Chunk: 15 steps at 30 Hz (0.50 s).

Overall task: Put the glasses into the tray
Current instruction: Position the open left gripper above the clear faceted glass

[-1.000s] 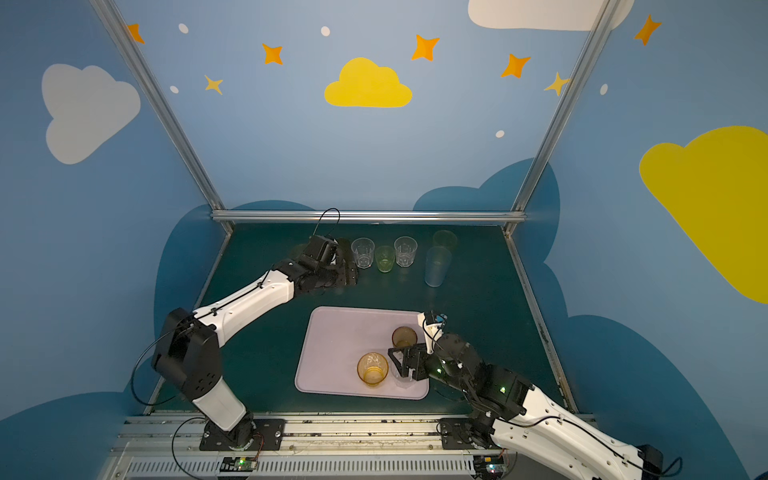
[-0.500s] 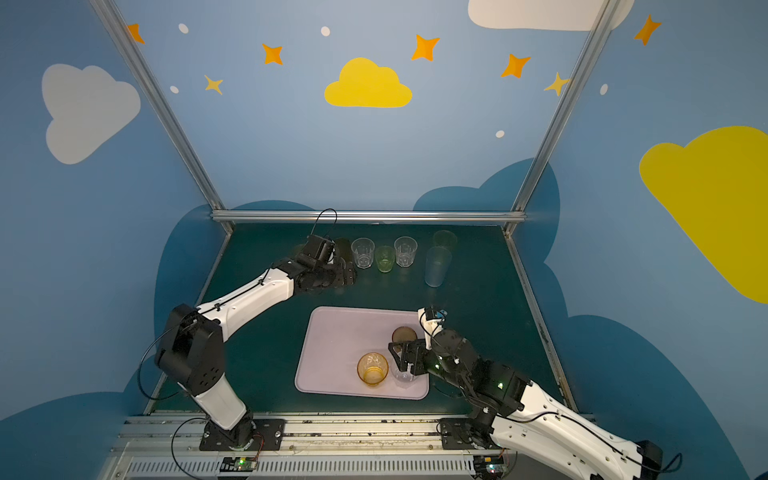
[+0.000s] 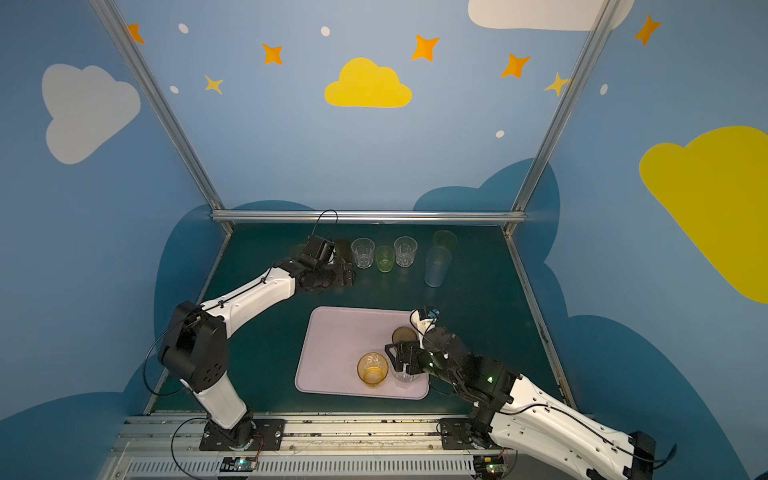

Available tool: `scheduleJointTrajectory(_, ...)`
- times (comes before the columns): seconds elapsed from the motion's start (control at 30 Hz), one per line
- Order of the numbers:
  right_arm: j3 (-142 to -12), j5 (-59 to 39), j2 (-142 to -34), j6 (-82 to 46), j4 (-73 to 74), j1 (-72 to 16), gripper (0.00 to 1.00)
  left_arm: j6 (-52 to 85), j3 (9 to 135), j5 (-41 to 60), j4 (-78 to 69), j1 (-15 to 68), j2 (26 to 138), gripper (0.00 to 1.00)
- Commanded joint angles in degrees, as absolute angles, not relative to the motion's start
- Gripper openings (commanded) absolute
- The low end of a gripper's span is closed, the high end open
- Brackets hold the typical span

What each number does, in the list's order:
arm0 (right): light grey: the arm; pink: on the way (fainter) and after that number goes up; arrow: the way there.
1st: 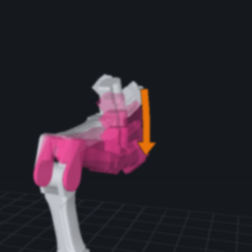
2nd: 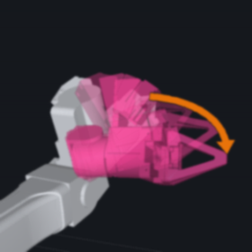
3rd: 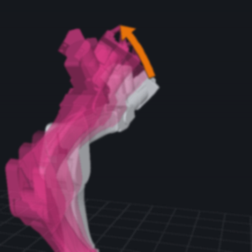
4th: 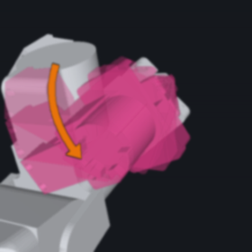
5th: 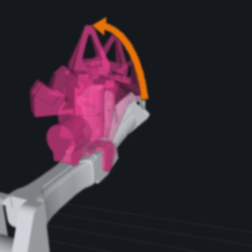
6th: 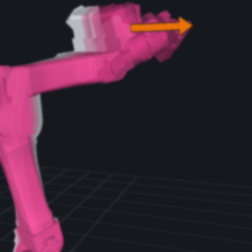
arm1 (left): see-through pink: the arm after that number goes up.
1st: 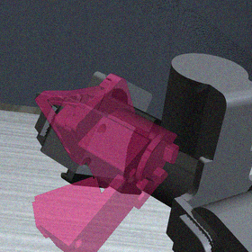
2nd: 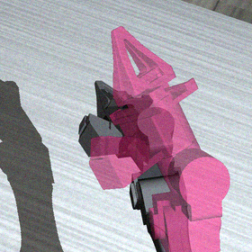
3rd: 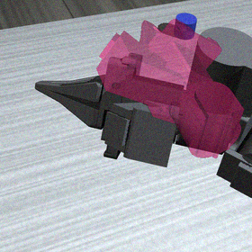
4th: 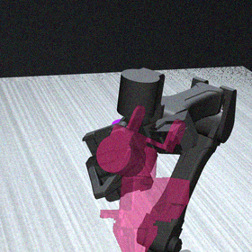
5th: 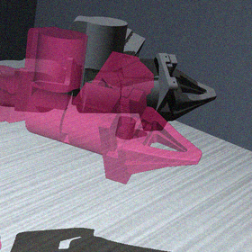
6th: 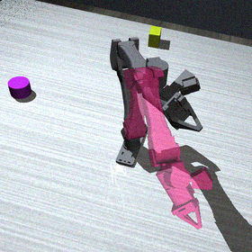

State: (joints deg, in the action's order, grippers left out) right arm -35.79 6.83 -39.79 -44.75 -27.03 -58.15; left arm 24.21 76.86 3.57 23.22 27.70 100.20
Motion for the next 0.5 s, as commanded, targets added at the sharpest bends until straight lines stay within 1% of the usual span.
scheduleJointTrajectory(0.0,-37.36,6.27,-39.89,-45.23,-25.90,-57.92,0.87,22.84,78.96,2.68,24.26,27.43,101.81,0.94)
scheduleJointTrajectory(0.47,-36.60,6.81,-39.79,-45.24,-25.57,-57.61,0.87,21.08,86.32,1.67,26.34,27.40,107.58,0.83)
